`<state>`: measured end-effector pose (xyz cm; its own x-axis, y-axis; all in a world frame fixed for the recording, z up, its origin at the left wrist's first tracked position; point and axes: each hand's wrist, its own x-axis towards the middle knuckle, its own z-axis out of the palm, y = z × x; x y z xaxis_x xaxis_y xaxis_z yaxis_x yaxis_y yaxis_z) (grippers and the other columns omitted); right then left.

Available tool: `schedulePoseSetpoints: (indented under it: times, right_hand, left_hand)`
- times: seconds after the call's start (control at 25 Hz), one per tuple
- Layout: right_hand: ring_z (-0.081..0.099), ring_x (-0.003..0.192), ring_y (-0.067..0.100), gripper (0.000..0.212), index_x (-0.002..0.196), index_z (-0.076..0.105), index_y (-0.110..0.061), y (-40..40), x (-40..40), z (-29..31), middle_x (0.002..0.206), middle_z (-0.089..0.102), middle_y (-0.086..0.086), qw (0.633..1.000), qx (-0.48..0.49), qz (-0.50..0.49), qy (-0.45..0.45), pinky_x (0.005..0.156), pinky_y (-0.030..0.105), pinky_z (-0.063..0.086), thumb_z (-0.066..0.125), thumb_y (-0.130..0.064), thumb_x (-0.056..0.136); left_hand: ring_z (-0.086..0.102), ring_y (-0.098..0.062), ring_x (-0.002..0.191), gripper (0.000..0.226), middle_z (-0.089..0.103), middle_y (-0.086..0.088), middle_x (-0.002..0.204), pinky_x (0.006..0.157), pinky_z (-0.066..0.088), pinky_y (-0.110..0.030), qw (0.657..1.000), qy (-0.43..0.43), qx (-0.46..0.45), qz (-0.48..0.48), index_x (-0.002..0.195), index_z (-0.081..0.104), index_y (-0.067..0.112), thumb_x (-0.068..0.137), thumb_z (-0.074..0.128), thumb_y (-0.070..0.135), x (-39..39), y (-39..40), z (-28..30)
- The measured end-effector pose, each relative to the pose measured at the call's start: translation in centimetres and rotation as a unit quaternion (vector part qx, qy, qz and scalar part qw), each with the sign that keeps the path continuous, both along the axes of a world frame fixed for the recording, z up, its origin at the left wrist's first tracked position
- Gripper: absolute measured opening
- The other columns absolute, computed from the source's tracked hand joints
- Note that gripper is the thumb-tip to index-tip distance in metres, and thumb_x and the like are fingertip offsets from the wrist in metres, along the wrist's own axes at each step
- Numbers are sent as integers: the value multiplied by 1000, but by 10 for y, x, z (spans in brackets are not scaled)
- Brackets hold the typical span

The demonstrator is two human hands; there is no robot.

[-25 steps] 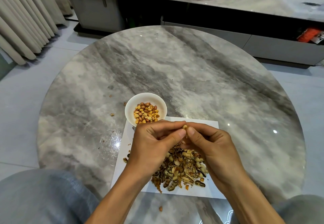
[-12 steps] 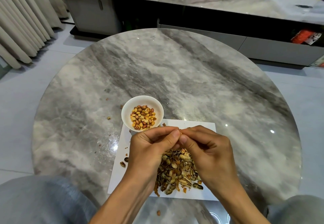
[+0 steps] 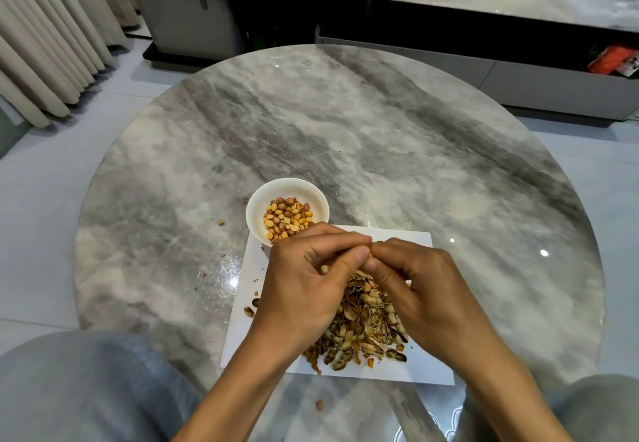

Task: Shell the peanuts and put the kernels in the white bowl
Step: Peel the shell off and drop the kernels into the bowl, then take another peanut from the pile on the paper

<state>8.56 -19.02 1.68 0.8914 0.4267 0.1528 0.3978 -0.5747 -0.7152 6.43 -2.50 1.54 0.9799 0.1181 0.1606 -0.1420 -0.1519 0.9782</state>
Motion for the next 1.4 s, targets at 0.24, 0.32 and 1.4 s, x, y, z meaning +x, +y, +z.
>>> schedulePoseSetpoints:
  times: [0.24, 0.32, 1.4]
  right_hand:
    - [54, 63, 22, 14, 86, 71, -8, 17, -15, -13, 69, 61, 2, 981, -56, -100, -157, 52, 39, 46, 60, -13, 93]
    - [56, 63, 26, 12, 87, 73, -7, 23, -18, -16, 71, 64, 5, 968, -79, -125, -203, 50, 39, 46, 62, -8, 90]
    - [68, 64, 19, 19, 96, 80, -13, 28, -20, 12, 78, 76, 9, 892, 366, -151, 217, 66, 25, 56, 72, -15, 79]
  left_hand:
    - [73, -9, 83, 24, 75, 10, 85, 78, 59, -28, 997, -6, -9, 81, 90, 78, 27, 83, 76, 4, -4, -9, -3]
    - [73, -10, 83, 24, 76, 7, 83, 80, 59, -29, 995, 7, -35, 96, 90, 78, 25, 83, 76, 2, -6, -13, -3]
    - [68, -10, 84, 7, 72, 5, 81, 80, 54, -25, 972, 95, -216, 12, 71, 80, 20, 65, 78, 23, 3, 1, 4]
